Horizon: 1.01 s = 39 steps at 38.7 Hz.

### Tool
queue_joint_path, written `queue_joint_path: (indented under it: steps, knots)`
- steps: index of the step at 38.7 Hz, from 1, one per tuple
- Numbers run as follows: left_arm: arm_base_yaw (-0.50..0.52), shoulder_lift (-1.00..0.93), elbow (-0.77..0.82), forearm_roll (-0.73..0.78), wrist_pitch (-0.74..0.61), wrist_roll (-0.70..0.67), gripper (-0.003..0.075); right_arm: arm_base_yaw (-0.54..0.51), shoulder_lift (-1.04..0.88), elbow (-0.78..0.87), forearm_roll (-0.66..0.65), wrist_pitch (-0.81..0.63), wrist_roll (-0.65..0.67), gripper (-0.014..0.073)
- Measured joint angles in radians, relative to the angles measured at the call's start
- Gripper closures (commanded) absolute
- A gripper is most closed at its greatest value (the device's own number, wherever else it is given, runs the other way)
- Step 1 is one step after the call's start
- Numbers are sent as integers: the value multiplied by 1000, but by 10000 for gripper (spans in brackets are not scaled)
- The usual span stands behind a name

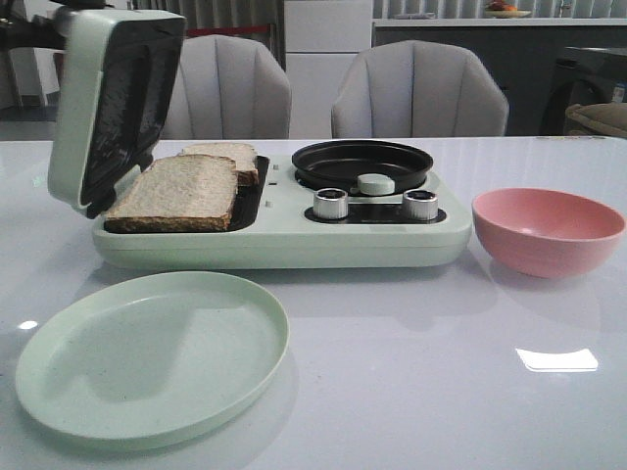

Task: Make breakfast with bread and shrimp
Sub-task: 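Push the sandwich maker lid down over the bread with the left gripper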

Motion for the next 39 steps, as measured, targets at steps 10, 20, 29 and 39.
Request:
queue_joint_path:
  steps: [10,20,29,39]
  knots:
    - [-251,25,0,158,-194,95,568,0,0,1,0,0,0,106]
    - [-354,87,0,284,-347,106,568,0,0,1,0,0,0,106]
    - [-356,87,0,292,-351,106,568,0,0,1,0,0,0,106]
    - [-360,1,5,565,-368,16,568,0,0,1,0,0,0,106]
